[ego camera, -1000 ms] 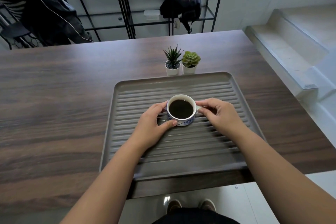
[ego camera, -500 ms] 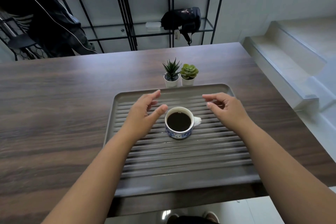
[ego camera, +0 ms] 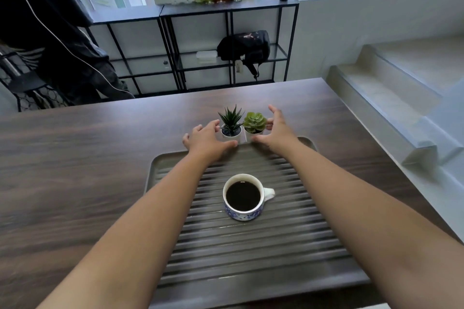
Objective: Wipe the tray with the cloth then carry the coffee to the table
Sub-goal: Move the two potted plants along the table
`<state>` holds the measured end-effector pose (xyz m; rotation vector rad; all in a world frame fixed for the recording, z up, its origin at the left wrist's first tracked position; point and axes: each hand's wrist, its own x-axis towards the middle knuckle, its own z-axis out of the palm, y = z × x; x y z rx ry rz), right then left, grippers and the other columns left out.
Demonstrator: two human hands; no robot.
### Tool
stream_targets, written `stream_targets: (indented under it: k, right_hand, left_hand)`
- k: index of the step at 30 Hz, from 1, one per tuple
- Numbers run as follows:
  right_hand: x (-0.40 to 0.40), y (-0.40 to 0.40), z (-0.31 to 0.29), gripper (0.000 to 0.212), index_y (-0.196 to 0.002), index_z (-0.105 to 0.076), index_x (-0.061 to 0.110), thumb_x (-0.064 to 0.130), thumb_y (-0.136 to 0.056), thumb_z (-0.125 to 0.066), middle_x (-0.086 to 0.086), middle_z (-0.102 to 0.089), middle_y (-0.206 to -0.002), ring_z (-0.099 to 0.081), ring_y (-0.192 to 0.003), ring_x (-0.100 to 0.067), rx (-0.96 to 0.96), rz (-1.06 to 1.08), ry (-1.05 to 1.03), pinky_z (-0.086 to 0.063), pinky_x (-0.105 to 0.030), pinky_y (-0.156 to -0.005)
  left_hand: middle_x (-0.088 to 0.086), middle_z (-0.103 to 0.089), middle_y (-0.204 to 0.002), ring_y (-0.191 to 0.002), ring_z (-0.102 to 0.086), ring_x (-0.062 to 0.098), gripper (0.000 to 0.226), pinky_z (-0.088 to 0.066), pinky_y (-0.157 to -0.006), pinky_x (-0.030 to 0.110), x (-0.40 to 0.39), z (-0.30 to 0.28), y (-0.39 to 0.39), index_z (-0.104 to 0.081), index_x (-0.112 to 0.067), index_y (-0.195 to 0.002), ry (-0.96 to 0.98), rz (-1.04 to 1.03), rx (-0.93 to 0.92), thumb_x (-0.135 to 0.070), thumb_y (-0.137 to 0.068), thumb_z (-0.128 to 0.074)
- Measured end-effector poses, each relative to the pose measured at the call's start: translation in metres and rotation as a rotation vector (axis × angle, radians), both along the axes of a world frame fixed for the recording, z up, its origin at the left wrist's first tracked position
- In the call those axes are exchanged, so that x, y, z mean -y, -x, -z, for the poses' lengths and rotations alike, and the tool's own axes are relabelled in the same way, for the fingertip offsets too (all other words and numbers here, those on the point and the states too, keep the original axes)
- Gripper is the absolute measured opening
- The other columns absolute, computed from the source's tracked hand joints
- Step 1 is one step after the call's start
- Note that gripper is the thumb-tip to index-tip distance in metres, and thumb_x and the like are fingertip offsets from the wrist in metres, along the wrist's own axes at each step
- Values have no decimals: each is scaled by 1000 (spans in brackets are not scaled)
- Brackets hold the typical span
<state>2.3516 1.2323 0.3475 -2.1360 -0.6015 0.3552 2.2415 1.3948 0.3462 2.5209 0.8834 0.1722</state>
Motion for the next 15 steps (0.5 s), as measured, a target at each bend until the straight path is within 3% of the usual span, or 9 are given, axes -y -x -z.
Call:
stream_targets:
  k: [4,8,10,15]
  right_hand:
    - [-11,-10,8,100,-145,-25,24,27,-65,-85,-10,-52,-135,-52,-121,-28,-12,-27,11,-42,-41,-104]
    - [-16,-18,15,68,-121,-56,16,19,-60,-87,-2,-67,-110,-64,-103,-21,-76,-6,-81,-49,-34,-95]
    - [-14,-22,16,62,-112,-60,19,22,-57,-88,1,-69,-103,-65,-97,-18,-89,16,-98,-50,-37,-94]
    - [0,-37,3,59,-109,-59,21,23,-58,-88,4,-68,-99,-64,-95,-17,-66,8,-129,-50,-32,-91]
  left_hand:
    - [-9,-57,-135,-135,-40,18,78,-17,-112,47,-1,-2,-12,-46,-36,-136,29,39,-32,-67,-68,-68]
    - [-14,-63,-125,-125,-48,14,69,-23,-104,38,-3,-1,-17,-56,-39,-123,56,33,26,-69,-63,-69]
    - [-15,-65,-122,-122,-51,14,64,-25,-97,34,-2,-3,-19,-59,-40,-118,71,33,71,-67,-61,-72]
    - [-10,-67,-120,-117,-58,16,63,-43,-101,37,4,-18,-37,-64,-34,-115,166,72,200,-52,-58,-82]
